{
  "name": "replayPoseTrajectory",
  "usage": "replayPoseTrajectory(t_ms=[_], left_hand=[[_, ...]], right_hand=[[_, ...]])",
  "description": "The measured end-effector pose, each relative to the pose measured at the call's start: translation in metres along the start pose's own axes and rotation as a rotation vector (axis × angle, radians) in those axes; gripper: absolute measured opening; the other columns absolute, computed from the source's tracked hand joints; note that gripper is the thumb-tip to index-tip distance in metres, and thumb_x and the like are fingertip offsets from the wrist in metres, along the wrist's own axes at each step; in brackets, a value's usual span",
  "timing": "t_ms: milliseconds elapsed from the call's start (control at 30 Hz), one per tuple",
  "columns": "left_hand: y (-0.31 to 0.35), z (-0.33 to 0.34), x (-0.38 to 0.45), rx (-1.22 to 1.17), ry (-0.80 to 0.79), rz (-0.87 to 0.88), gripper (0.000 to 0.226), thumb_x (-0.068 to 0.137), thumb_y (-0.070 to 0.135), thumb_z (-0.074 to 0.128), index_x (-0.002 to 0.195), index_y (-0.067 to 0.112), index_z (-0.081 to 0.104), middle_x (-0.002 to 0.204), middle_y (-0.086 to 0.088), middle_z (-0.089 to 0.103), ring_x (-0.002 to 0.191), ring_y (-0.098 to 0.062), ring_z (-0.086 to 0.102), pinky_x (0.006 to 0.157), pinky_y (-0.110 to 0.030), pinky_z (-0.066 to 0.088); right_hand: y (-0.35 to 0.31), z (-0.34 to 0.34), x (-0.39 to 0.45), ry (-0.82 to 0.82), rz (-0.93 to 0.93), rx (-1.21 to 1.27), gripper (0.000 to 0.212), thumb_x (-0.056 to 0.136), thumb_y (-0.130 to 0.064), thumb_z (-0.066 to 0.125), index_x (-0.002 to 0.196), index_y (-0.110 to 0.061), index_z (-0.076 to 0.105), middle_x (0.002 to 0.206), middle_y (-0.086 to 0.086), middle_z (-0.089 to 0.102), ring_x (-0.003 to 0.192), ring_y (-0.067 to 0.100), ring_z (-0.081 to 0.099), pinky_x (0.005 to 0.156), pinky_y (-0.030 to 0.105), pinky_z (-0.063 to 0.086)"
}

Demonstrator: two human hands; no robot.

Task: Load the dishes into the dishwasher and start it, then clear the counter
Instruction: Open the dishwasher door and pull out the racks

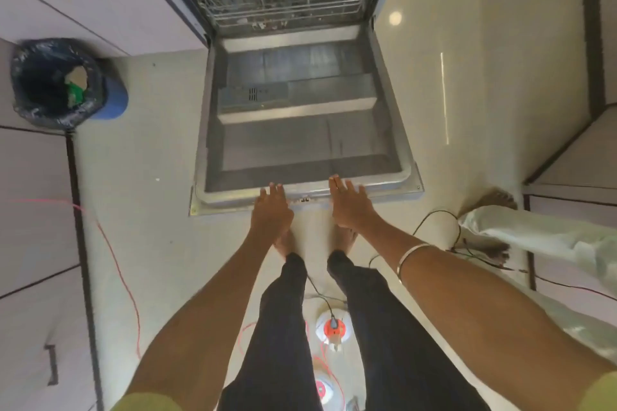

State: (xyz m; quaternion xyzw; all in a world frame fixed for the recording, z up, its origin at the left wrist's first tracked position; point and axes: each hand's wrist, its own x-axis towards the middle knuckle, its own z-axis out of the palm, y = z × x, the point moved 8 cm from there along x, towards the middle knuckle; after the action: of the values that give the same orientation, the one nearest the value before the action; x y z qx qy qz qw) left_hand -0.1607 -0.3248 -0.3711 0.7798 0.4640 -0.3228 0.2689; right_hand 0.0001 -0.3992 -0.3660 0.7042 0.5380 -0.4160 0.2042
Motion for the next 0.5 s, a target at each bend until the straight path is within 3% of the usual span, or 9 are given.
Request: replayPoseTrajectory(t_ms=[200,500], left_hand=[[-0.015,0.077,0.019,-0.082,-0.021,0.033,0.065,0.101,0.012,0.039,0.157,0.008,0.006,0.165,-0.011,0.004,0.152,-0.031,0.003,0.123,-0.040,0.009],[-0.019,0.143,0.064,-0.203,-0.027,-0.010,0.053,0.105,0.018,0.032,0.155,0.005,0.019,0.163,-0.014,0.013,0.150,-0.036,0.011,0.120,-0.044,0.018]], right_hand=[[0.003,0.058,0.031,-0.079,0.051,0.133,0.067,0.101,-0.014,0.035,0.157,-0.009,-0.001,0.166,0.004,-0.003,0.152,0.030,0.004,0.122,0.050,0.012],[0.019,0.140,0.091,-0.151,0.137,0.273,0.074,0.097,-0.017,0.039,0.157,-0.020,-0.005,0.166,0.001,-0.005,0.151,0.034,0.008,0.116,0.058,0.024]])
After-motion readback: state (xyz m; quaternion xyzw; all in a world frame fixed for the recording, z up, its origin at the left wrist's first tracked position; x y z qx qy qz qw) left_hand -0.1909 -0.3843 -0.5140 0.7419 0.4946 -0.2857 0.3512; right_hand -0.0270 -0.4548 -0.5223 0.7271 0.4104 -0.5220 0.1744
